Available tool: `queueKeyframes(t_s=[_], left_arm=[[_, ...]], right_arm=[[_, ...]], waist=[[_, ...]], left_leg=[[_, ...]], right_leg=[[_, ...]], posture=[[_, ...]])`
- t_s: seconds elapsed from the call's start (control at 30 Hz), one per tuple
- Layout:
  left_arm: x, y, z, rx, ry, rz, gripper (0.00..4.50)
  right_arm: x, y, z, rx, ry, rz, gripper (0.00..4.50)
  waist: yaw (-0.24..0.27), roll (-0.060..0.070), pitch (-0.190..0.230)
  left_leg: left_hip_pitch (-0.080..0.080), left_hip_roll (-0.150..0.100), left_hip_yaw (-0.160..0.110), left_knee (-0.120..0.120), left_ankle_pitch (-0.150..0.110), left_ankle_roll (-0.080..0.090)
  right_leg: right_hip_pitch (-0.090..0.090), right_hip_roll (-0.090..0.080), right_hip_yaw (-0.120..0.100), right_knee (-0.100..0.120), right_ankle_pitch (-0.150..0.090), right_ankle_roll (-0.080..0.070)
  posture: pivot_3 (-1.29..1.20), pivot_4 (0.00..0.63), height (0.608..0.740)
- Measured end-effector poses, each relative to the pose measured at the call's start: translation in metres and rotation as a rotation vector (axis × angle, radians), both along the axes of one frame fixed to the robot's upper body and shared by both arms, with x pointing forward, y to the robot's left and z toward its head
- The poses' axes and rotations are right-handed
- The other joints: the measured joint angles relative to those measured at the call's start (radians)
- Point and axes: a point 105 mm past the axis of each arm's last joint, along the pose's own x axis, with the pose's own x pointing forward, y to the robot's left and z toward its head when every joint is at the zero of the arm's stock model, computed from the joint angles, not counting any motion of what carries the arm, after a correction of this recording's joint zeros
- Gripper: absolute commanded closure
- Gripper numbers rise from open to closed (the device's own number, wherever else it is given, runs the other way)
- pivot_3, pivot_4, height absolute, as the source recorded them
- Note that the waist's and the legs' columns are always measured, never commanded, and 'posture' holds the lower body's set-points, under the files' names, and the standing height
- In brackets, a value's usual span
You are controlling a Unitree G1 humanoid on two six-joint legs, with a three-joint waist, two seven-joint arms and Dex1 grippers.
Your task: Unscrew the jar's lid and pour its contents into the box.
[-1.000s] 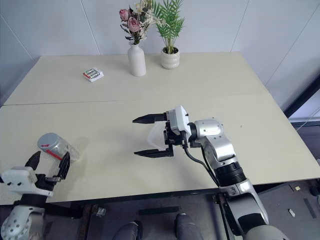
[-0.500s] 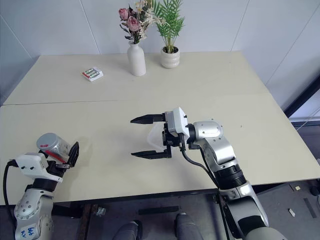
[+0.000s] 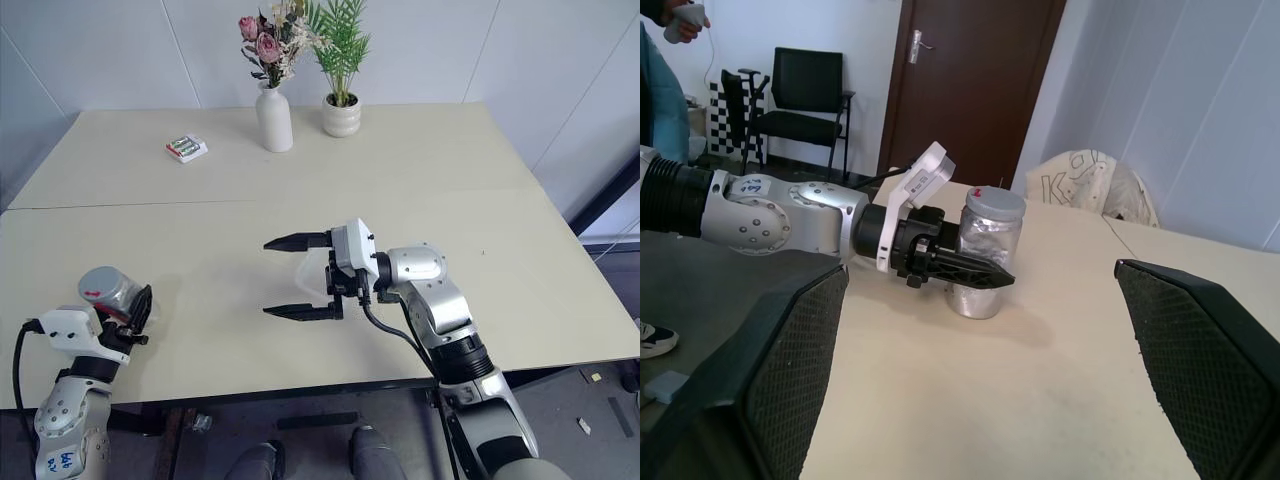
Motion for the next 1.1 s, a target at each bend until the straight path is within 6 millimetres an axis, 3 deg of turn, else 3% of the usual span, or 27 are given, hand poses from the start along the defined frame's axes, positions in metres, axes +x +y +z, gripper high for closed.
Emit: queueKeyframes(t_s=[0.27,0.37,0.53,0.67,0.8,1.1], left_arm=[[0.014,-0.064,0.036,0.099,-0.045,-0.469,2.37],[0.021,-0.098,0.050,0.148,-0.040,-0.709,2.37],[0.025,-0.131,0.060,0.191,-0.005,-0.952,2.37],[0.032,-0.145,0.058,0.209,0.045,-1.070,2.37],[0.039,-0.147,0.060,0.226,0.053,-1.090,2.37],[0.047,-0.157,0.063,0.220,0.060,-1.127,2.37]], right_arm=[[0.006,0.001,0.009,0.039,0.085,-0.108,0.00],[0.009,0.003,0.023,0.069,0.115,-0.159,0.00],[0.011,0.006,0.039,0.093,0.126,-0.224,0.00],[0.014,0.009,0.043,0.078,0.157,-0.282,0.00],[0.016,0.011,0.044,0.041,0.171,-0.327,0.00],[0.013,0.025,0.024,-0.081,0.240,-0.380,0.00]], waist=[[0.002,0.000,0.000],[0.003,0.000,0.000],[-0.004,0.000,0.000],[-0.003,0.001,0.000],[-0.003,0.001,0.000],[-0.002,0.001,0.000]], left_leg=[[-0.001,0.000,0.000,0.000,0.000,0.000],[-0.002,0.000,0.000,0.000,0.000,0.000],[-0.002,0.001,0.000,-0.001,0.000,-0.001],[-0.003,0.001,0.000,-0.001,0.000,-0.001],[-0.003,0.001,0.000,-0.001,0.000,-0.001],[-0.004,0.001,0.000,0.000,0.000,-0.001]], right_leg=[[-0.001,0.000,0.000,0.000,0.000,-0.001],[-0.002,0.000,0.000,0.001,0.000,-0.001],[-0.003,0.001,0.000,0.001,0.000,-0.001],[-0.005,0.001,0.000,0.003,0.000,-0.001],[-0.005,0.001,0.000,0.003,0.000,-0.001],[-0.006,0.001,0.000,0.003,0.000,-0.001]], posture=[[0.00,0.150,0.740],[0.00,0.150,0.740],[0.00,0.150,0.740],[0.00,0.150,0.740],[0.00,0.150,0.740],[0.00,0.150,0.740]])
